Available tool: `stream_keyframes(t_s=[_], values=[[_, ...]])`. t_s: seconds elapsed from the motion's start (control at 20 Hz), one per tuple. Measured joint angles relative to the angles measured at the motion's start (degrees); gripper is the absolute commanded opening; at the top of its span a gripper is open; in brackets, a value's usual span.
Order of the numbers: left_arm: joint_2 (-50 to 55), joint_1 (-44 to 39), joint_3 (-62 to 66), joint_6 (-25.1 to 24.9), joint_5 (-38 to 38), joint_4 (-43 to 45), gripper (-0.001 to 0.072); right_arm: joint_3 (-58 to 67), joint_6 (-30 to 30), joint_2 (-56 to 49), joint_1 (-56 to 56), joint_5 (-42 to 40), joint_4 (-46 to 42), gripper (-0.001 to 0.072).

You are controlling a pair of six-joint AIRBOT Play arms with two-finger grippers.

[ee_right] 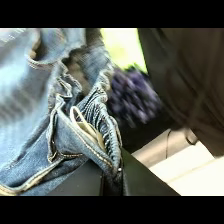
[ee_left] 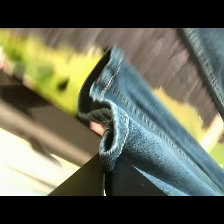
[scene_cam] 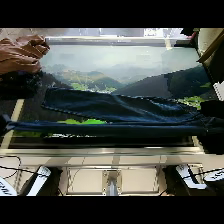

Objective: Fold the clothes and pants, and hang the long-sleeved shirts on hangers.

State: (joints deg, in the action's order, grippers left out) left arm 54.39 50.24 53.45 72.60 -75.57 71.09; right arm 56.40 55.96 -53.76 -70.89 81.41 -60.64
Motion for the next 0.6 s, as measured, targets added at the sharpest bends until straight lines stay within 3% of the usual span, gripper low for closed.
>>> stream_keyframes(t_s=[0.15,0.3,0.6], values=[[8.2,-13.4,9.3,8.6,8.2,8.2,0.0015,1.3,2.9,-1.9,7.0,-2.2,-0.8,0.0049],[18.0,-23.2,19.1,15.5,12.5,15.3,0.0015,1.8,8.2,-5.6,15.2,-9.5,-3.2,0.005],[34.9,-32.2,33.7,21.4,14.2,21.1,0.0015,2.1,16.4,-13.8,22.8,-16.7,-7.7,0.005]])
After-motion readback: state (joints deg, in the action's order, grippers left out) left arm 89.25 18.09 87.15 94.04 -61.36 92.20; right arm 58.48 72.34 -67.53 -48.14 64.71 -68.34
